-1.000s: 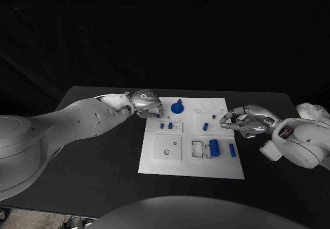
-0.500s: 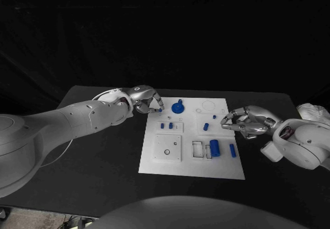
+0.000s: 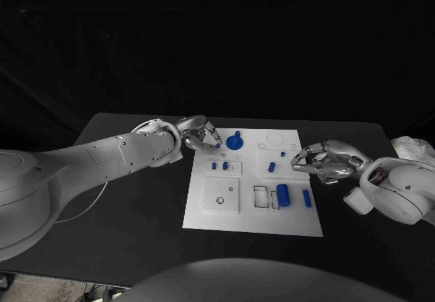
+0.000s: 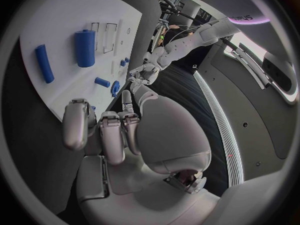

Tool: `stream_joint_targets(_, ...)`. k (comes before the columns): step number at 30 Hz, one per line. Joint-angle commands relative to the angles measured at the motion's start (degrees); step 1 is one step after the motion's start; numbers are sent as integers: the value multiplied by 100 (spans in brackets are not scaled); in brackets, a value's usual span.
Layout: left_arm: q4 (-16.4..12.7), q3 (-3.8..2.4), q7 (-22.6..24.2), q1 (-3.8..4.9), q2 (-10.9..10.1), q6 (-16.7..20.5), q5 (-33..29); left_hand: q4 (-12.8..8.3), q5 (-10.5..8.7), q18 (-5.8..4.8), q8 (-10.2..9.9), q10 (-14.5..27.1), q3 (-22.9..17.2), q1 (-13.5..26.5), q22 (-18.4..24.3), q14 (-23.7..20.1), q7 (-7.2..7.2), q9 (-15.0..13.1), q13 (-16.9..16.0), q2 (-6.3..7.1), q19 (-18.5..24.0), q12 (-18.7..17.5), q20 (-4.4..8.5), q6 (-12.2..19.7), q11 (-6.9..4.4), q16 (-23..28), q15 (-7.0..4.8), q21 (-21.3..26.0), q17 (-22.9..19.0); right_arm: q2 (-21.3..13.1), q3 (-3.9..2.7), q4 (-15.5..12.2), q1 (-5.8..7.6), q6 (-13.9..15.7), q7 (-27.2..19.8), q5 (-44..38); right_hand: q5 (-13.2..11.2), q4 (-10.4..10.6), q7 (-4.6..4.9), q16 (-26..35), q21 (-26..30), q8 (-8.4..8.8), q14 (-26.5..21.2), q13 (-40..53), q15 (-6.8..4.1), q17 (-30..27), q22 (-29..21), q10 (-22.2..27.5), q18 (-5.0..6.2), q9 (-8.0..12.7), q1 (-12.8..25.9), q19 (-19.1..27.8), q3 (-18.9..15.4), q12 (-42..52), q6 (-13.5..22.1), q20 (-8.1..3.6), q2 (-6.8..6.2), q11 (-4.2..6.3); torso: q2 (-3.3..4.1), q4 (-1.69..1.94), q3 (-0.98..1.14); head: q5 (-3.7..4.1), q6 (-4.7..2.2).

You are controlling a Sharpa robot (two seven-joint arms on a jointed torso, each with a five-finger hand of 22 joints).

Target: Assemble the parts on the task board

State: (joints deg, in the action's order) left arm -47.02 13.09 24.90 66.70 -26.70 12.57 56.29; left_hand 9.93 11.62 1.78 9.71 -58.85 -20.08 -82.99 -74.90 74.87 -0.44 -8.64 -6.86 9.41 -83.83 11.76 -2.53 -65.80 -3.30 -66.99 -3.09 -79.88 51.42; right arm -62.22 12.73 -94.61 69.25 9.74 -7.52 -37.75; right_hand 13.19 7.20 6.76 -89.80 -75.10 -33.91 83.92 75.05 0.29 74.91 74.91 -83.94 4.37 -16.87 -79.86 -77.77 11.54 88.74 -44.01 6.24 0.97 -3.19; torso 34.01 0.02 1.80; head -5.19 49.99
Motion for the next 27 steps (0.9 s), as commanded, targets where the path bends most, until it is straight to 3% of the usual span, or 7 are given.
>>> stream_joint_targets(1,-22,-2,-358,-10,30,-319,-635,5,17,36,-36,37,31,17,-1192,-27,-3,2,6,-54,-30,-20,37,32,-2,19,-10,17,-6,-10,0,-8,-9,-106,-3,-44,-21,-27,-4,7,20,24,569,1145,-49,1454,969,-281,-28,5,-50,37,-22,-30,-33,9,-1,41,0,3,-1,11,1)
stream_joint_targets(12,21,-2,-625,-44,124,-357,-731,16,53,42,-46,74,77,8,-1190,-62,5,4,4,-86,-25,-17,39,47,9,35,-33,21,-52,3,0,0,-32,-112,-14,-42,-20,-31,-4,7,25,26,569,1142,-50,1454,968,-279,-27,5,-56,41,-22,-31,-34,9,-1,41,2,4,0,-18,1)
stream_joint_targets(27,98,-2,-645,-137,252,-529,-738,8,76,48,-41,71,99,-27,-1186,-97,10,0,-4,-141,-14,3,37,37,10,54,-46,33,-101,-2,0,-4,-40,-106,-11,-42,-20,-35,-4,9,35,28,565,1132,-51,1449,964,-269,-24,7,-63,49,-23,-36,-35,7,1,42,1,4,-2,10,1)
